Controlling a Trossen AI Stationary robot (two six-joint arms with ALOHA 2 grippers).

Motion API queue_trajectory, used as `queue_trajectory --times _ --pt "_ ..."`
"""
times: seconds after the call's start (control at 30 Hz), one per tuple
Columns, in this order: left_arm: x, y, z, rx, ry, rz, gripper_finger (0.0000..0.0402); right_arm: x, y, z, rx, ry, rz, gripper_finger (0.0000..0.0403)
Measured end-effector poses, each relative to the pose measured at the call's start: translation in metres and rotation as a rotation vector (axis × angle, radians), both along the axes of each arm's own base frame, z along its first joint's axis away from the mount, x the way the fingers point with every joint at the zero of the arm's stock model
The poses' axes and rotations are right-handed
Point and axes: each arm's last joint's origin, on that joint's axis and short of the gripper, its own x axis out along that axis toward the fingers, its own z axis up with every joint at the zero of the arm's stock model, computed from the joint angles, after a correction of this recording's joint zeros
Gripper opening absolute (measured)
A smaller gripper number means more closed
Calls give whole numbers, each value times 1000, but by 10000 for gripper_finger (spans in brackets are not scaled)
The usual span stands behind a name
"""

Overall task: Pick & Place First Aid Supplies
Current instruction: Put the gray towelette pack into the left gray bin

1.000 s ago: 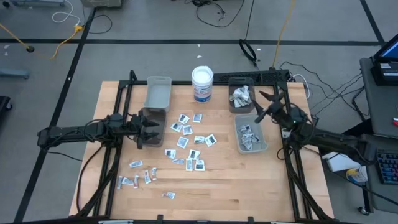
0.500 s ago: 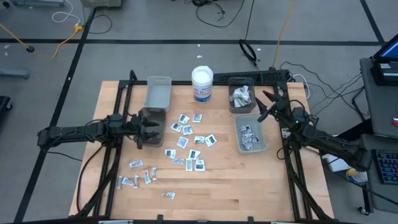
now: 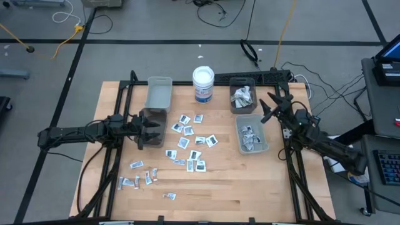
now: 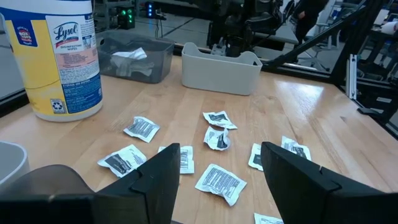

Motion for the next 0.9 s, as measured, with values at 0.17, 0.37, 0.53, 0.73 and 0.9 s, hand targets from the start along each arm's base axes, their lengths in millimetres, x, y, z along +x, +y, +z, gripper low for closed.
queue_trajectory --times 0.17,0.37,0.53,0.73,0.9 --pt "0 0 0 0 0 0 230 -2 1 -6 22 52 2 238" --pt "0 0 0 0 0 0 230 -3 3 -6 19 52 22 238" --pt "0 0 0 0 0 0 230 -3 3 -7 7 68 29 238" --pt "0 0 0 0 0 0 230 -3 3 -6 25 43 34 238" --pt "0 0 0 0 1 0 230 -3 3 -4 29 12 34 238"
